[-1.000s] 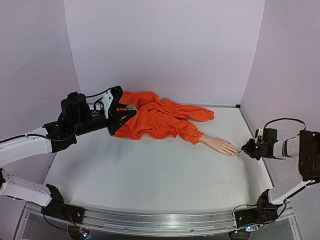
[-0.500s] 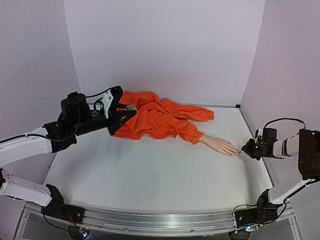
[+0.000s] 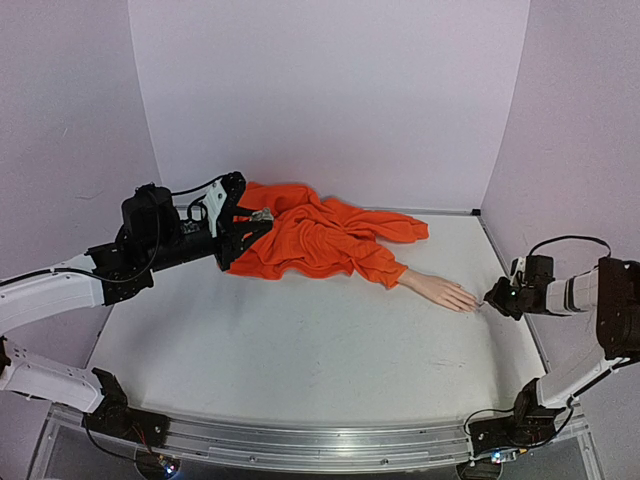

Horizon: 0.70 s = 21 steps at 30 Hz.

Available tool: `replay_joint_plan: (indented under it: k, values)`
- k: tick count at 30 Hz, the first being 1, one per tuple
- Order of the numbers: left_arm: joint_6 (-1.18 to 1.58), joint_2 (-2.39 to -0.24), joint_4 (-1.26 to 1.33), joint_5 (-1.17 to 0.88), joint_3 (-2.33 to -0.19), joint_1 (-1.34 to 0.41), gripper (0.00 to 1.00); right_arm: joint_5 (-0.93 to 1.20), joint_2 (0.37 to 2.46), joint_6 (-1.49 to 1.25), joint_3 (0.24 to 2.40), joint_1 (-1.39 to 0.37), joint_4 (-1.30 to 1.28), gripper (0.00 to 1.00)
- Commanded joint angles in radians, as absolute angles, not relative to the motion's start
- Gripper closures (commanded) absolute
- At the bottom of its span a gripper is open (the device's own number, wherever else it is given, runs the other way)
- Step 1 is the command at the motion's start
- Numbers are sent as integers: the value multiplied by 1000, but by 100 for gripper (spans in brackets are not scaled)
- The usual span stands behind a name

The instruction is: Paint the nails

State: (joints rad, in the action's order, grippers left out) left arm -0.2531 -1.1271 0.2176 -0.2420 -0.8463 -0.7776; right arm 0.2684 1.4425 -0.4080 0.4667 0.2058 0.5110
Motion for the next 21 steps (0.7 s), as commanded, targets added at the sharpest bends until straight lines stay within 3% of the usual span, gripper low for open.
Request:
replay_joint_plan:
  k: [1, 21]
  values:
    - [-242, -1119, 276, -256, -868, -773, 100, 248, 1451, -412, 502, 198, 487, 100]
    - [-243, -1117, 276, -256, -868, -773, 100, 217, 1337, -406, 452, 198, 480, 100]
